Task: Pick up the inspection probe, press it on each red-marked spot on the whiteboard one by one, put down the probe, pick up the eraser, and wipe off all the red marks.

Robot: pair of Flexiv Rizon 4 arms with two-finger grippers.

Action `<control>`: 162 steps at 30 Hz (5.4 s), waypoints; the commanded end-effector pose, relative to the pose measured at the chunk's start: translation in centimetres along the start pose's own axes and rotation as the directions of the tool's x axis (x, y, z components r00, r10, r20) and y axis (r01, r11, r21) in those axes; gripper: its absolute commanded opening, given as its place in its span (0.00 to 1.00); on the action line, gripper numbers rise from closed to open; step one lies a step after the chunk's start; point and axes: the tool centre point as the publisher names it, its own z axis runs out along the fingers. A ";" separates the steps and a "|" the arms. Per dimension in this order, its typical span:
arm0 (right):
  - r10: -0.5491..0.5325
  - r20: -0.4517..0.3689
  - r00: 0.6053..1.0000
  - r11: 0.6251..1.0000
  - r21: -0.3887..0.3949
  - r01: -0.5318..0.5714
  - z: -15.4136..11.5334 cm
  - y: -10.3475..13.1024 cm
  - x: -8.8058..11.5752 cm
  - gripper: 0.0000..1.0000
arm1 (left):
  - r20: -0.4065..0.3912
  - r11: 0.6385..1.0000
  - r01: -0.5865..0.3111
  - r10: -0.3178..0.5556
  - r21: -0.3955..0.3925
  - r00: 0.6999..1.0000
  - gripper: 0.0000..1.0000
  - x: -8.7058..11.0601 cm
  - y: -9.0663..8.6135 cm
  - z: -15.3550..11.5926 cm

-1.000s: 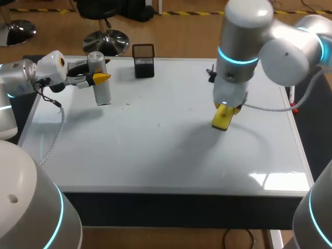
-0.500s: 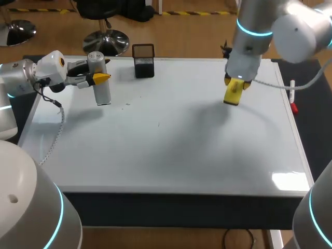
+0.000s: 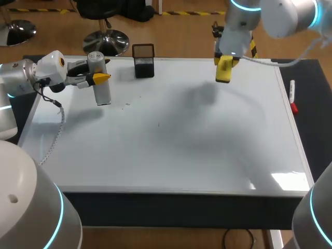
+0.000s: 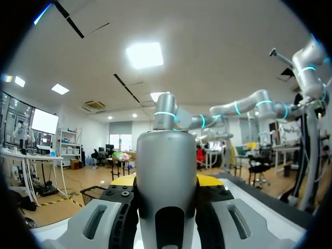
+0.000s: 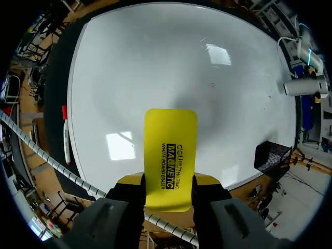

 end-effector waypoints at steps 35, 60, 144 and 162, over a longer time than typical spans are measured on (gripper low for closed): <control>-0.191 0.078 0.979 0.958 -0.202 0.203 7.1 -6.0 -15.0 0.00 | 0.002 1.000 -0.001 0.001 0.000 1.000 0.00 0.1 -0.1 0.0; -0.078 0.019 0.997 0.982 -0.172 0.080 8.7 -4.7 -13.0 1.00 | 0.002 1.000 -0.001 0.001 0.000 1.000 0.00 0.1 -0.1 0.0; 0.694 0.384 0.609 0.704 -0.182 -0.686 -7.8 -1.8 5.0 1.00 | -0.067 1.000 -0.013 0.014 0.012 0.998 0.00 -2.1 -0.6 1.8; 0.694 0.384 0.609 0.704 -0.182 -0.686 -7.8 -1.8 5.0 1.00 | -0.229 0.996 -0.078 0.085 0.041 0.970 0.00 -7.2 -5.5 9.4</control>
